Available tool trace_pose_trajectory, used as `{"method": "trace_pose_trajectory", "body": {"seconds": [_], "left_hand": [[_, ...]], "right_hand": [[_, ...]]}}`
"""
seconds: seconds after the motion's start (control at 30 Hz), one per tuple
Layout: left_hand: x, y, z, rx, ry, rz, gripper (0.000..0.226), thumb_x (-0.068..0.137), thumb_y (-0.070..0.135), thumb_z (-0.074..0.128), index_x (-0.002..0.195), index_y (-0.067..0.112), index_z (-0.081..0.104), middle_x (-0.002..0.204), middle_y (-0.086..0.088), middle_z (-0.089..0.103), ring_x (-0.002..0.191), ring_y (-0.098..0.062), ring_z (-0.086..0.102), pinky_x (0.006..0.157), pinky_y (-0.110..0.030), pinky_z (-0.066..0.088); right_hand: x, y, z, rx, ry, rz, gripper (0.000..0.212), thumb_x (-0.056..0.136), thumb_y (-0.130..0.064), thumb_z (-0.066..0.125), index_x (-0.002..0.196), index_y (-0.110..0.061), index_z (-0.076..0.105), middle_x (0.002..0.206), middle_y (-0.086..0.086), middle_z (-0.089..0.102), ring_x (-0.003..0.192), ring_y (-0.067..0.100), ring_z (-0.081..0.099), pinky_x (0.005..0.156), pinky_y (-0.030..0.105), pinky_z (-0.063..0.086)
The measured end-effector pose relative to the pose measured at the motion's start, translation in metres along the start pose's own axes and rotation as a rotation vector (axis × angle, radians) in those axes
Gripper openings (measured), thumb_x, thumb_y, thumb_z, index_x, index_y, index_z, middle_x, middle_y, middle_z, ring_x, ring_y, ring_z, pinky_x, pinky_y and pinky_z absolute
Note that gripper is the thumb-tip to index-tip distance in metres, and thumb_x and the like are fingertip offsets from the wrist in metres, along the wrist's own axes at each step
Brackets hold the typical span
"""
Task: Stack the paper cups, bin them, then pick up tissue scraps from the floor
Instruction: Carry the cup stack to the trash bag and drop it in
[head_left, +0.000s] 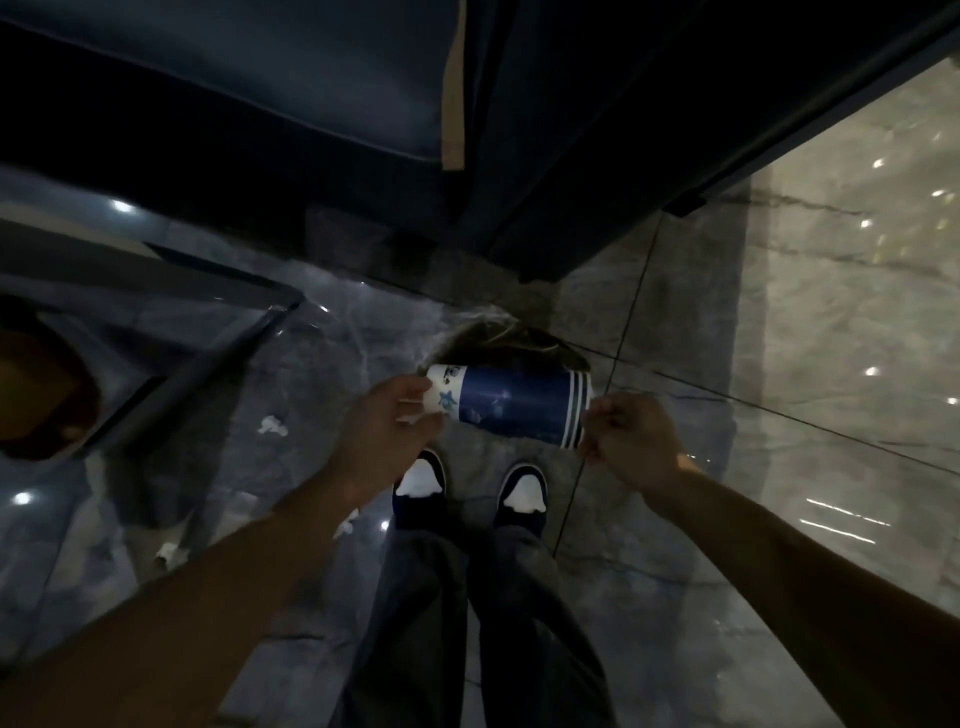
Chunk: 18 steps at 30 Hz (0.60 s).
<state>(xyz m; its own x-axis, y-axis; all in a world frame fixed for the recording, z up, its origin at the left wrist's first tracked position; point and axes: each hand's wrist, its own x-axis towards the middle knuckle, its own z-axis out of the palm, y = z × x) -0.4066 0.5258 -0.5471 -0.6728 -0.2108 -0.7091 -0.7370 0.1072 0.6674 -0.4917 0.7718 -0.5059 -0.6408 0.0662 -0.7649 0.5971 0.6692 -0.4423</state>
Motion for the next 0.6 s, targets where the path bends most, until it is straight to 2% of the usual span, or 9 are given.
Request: {"method": "trace_pose_trajectory", "body": {"seconds": [0.1,0.17,0.23,0.33,0.4,0.5,0.53,0.6], "left_hand": [[0.02,-0.013,0.002,0.055,-0.034,0.043,0.039,0.083,0.003,0.074,0.113,0.026,0.063,0.108,-0.002,0.067,0.094,-0.013,0.066,0.076,-0.021,0.051],[0.032,-0.017,0.005,0.081,-0.04,0.078,0.039,0.084,0.006,0.073,0.108,0.034,0.063,0.103,0.007,0.067,0.09,-0.006,0.064,0.076,-0.023,0.05],[0.04,-0.019,0.01,0.126,-0.067,0.12,0.037,0.085,0.008,0.072,0.108,0.036,0.063,0.103,0.012,0.066,0.09,-0.001,0.062,0.083,-0.028,0.051],[0.049,-0.022,0.017,0.369,-0.138,0.202,0.043,0.09,0.013,0.067,0.132,0.016,0.059,0.13,-0.004,0.061,0.112,-0.016,0.059,0.097,-0.028,0.044],[0.052,-0.025,0.02,0.601,-0.179,0.301,0.047,0.091,0.015,0.063,0.137,0.011,0.055,0.138,-0.009,0.056,0.123,-0.025,0.054,0.105,-0.031,0.039],[0.054,-0.032,0.021,0.966,-0.23,0.39,0.051,0.093,0.025,0.056,0.142,0.02,0.047,0.149,-0.002,0.044,0.143,-0.021,0.032,0.121,-0.043,0.015],[0.055,-0.035,0.022,1.045,-0.24,0.398,0.053,0.093,0.027,0.053,0.145,0.023,0.043,0.153,0.001,0.038,0.148,-0.02,0.021,0.122,-0.045,0.007],[0.057,-0.041,0.023,1.149,-0.261,0.405,0.058,0.094,0.03,0.05,0.15,0.026,0.036,0.16,0.003,0.027,0.152,-0.02,0.005,0.122,-0.048,-0.002]], "right_hand": [[0.018,0.009,0.007,-0.018,0.031,-0.016,0.029,0.088,-0.006,0.057,0.063,-0.019,0.063,0.056,0.008,0.068,0.057,0.024,0.065,0.065,0.049,0.058],[0.031,0.014,0.012,-0.022,0.032,0.006,0.031,0.087,-0.006,0.057,0.059,-0.016,0.063,0.05,0.003,0.067,0.057,0.026,0.065,0.065,0.052,0.058],[0.044,0.018,0.016,-0.028,0.038,0.036,0.031,0.085,-0.005,0.057,0.056,-0.014,0.063,0.049,0.003,0.067,0.057,0.027,0.067,0.065,0.055,0.059],[0.059,0.02,0.024,-0.08,0.037,0.054,0.026,0.08,-0.003,0.058,0.057,-0.012,0.064,0.06,0.014,0.07,0.063,0.035,0.071,0.063,0.057,0.059],[0.068,0.018,0.03,-0.096,0.028,0.043,0.025,0.08,-0.004,0.058,0.057,-0.012,0.062,0.066,0.021,0.07,0.069,0.043,0.07,0.067,0.058,0.059],[0.081,0.012,0.041,-0.155,0.023,-0.003,0.025,0.083,-0.007,0.056,0.058,-0.005,0.062,0.071,0.024,0.071,0.068,0.037,0.069,0.063,0.046,0.06],[0.085,0.011,0.045,-0.177,0.038,-0.028,0.026,0.083,-0.006,0.056,0.057,-0.003,0.06,0.068,0.022,0.07,0.062,0.032,0.067,0.056,0.038,0.057],[0.093,0.008,0.054,-0.238,0.057,-0.088,0.034,0.081,-0.005,0.054,0.049,-0.01,0.05,0.054,0.011,0.058,0.048,0.019,0.054,0.043,0.024,0.041]]}}
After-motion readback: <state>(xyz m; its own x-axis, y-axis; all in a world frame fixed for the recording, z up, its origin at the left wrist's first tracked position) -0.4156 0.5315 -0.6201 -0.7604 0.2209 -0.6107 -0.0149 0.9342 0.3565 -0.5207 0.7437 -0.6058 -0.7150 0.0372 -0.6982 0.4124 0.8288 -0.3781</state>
